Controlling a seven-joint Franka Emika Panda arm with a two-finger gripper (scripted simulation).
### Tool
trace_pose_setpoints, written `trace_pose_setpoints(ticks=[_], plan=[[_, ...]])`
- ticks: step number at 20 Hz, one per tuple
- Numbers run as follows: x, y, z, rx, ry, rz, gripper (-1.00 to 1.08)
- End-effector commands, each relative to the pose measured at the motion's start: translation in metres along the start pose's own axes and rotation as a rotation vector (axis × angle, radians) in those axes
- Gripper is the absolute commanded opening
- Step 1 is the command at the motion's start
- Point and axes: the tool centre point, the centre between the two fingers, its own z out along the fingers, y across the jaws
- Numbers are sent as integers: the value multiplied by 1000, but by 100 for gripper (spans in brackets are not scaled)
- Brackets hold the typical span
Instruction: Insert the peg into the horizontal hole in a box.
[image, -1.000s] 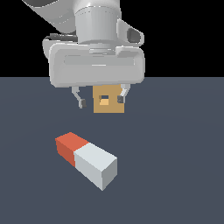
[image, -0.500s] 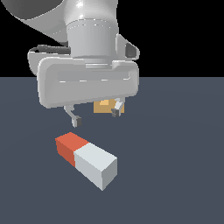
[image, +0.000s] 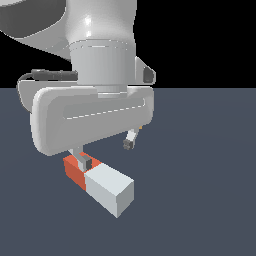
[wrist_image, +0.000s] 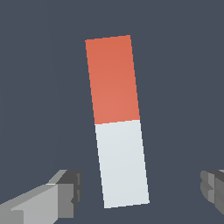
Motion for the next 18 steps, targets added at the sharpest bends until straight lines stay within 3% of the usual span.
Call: trace_pose_setpoints(ticks=[1,18], plan=[[-4,-3,5,1,2,-40,100],[-13,-9,15,3,5,-115,100]])
